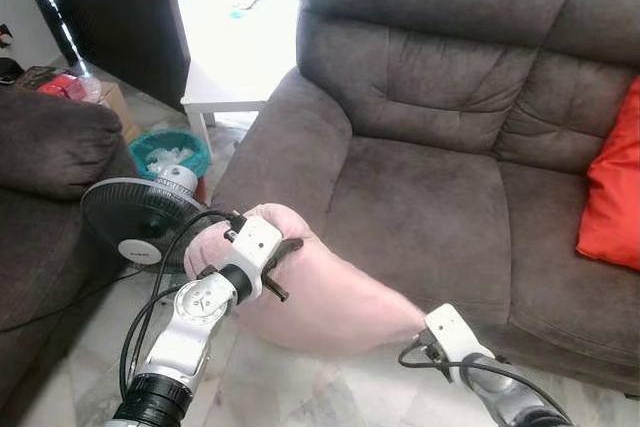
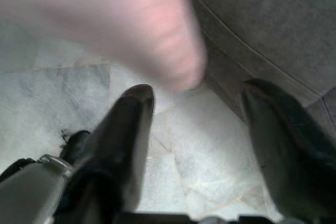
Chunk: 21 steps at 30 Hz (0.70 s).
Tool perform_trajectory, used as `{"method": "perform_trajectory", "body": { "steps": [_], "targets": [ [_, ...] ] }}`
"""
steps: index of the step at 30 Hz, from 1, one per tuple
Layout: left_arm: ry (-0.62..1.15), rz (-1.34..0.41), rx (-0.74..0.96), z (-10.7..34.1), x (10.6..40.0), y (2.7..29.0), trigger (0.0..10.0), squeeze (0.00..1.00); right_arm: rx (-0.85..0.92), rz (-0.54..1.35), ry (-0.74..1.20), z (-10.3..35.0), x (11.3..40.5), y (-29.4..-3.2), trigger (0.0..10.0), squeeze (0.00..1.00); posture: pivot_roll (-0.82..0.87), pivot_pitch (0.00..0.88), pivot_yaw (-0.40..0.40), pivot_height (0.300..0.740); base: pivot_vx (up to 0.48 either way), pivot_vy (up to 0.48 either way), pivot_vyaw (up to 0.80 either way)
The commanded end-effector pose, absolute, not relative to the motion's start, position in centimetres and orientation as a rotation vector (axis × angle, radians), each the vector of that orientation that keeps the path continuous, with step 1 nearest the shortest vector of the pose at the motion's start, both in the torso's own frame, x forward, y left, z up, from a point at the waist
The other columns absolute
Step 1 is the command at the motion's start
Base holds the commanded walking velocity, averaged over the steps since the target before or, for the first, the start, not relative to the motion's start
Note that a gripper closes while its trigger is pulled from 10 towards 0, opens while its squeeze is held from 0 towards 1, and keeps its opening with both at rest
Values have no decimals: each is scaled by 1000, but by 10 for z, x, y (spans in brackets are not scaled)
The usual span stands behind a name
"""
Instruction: Move the pillow to the sofa from floor
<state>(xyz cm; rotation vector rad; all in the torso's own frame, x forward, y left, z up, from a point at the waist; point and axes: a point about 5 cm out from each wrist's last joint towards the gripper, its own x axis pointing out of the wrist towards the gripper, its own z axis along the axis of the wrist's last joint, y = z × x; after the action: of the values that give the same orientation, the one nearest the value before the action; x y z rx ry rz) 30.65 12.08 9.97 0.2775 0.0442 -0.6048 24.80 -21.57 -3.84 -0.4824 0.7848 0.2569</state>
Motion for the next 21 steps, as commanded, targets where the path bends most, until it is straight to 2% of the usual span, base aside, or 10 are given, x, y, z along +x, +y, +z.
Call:
{"method": "perform_trajectory", "body": {
  "steps": [1, 7, 10, 13, 21],
  "targets": [
    [-44, -617, 282, 117, 312, 115, 10000, 0, -475, 248, 739, -31, 257, -216, 10000, 1000, 97, 51, -48, 740, 0, 0, 0],
    [-48, -617, 280, 119, 313, 114, 10000, 0, -451, 295, 714, -25, 266, -203, 10000, 1000, 100, 48, -49, 740, 0, 0, 0],
    [-52, -617, 279, 120, 313, 113, 10000, 0, -432, 397, 731, -25, 267, -187, 10000, 1000, 101, 49, -49, 740, 0, 0, 0],
    [-51, -618, 281, 119, 313, 113, 10000, 0, -426, 435, 749, -25, 266, -183, 10000, 1000, 102, 51, -49, 740, 0, 0, 0],
    [-46, -619, 284, 118, 312, 114, 10000, 0, -461, 416, 739, -11, 273, -196, 10000, 1000, 95, 57, -50, 740, 0, 0, 0]
  ]
}}
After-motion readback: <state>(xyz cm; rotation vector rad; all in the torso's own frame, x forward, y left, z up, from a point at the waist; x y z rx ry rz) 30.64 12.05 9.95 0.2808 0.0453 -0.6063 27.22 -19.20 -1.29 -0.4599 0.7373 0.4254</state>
